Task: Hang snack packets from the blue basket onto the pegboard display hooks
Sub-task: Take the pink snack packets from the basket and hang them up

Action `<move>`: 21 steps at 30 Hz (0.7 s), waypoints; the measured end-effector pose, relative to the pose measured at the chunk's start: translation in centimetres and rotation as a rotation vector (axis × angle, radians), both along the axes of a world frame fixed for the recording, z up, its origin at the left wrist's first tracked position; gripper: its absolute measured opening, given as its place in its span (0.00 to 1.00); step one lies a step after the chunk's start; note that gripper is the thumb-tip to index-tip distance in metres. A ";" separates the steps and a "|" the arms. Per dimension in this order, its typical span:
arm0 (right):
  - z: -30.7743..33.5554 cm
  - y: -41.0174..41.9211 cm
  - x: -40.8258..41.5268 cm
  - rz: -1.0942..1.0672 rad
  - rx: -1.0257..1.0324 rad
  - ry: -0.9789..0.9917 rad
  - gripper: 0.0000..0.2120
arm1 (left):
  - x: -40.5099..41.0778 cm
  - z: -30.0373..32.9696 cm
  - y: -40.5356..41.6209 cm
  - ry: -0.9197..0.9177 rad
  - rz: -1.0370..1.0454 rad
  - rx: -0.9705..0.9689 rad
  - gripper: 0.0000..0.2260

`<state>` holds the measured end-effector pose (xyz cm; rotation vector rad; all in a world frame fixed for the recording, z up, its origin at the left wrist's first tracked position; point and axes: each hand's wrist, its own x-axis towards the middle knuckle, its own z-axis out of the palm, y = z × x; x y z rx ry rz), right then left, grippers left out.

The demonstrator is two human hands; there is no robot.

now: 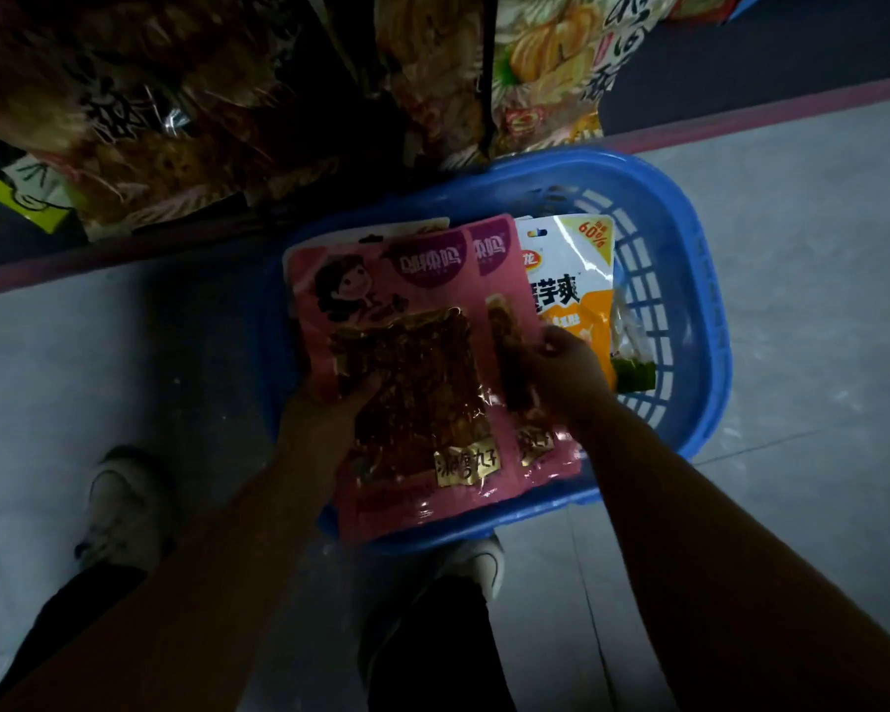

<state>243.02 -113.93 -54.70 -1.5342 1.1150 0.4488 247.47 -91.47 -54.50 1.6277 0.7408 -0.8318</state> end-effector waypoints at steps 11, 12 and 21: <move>14.7 1.9 -2.7 -0.122 -0.099 -0.276 0.07 | -0.9 11.0 1.2 -0.060 0.054 -0.131 0.08; 17.1 2.3 -2.7 -0.111 -0.122 -0.296 0.07 | -1.0 12.9 1.6 -0.079 0.047 -0.151 0.09; 41.6 8.5 -1.5 0.012 -0.066 -0.416 0.05 | 0.1 35.0 9.2 -0.279 0.059 -0.169 0.06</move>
